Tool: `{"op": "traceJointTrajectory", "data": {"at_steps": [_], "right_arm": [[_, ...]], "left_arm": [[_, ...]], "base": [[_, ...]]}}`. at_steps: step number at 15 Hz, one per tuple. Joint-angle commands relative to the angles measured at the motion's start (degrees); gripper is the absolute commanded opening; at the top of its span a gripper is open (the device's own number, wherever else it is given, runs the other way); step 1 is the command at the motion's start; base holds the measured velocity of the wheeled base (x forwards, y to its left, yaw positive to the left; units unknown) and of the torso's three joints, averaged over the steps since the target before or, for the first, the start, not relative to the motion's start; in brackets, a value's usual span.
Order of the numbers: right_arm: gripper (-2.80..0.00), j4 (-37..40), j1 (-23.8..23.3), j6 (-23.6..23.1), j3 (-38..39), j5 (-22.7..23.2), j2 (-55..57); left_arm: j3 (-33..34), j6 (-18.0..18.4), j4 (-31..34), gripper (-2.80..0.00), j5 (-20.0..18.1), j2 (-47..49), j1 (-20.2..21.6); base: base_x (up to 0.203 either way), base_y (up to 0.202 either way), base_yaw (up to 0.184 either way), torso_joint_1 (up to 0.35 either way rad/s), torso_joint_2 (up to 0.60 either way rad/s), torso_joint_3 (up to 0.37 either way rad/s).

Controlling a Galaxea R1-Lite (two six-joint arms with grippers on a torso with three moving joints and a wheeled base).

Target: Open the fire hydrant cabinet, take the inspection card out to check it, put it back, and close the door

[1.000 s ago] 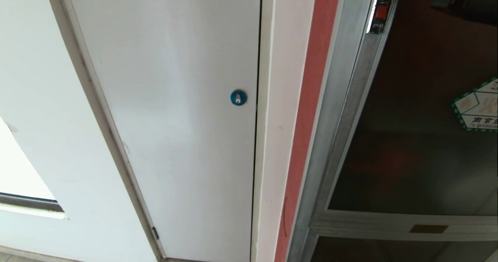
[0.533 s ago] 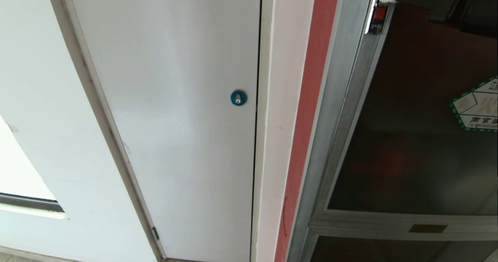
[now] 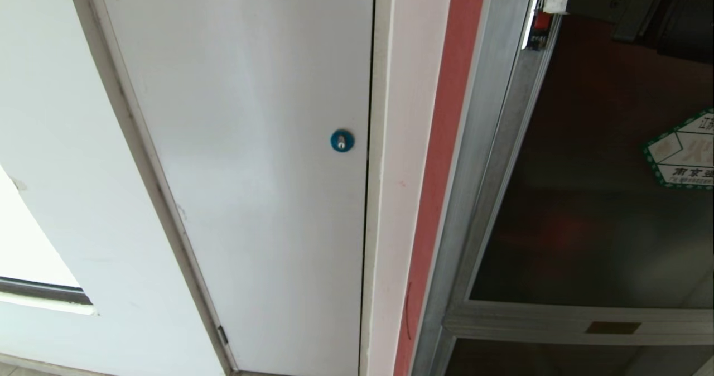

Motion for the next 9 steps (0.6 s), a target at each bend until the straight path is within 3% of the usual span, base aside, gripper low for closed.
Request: {"op": "traceJointTrajectory", "data": {"at_steps": [1, 9], "right_arm": [[-2.80, -0.1, 0.0, -0.1, -0.1, 0.0, 0.7], [-2.80, -0.1, -0.4, 0.0, -0.2, 0.0, 2.0]], "left_arm": [[0.7, 0.0, 0.0, -2.80, 0.0, 0.0, 0.0], [0.7, 0.0, 0.0, -2.80, 0.0, 0.0, 0.0]], "base": [[0.000, 0.000, 0.000, 0.000, 0.00, 0.000], [0.000, 0.000, 0.000, 0.000, 0.00, 0.000]]}}
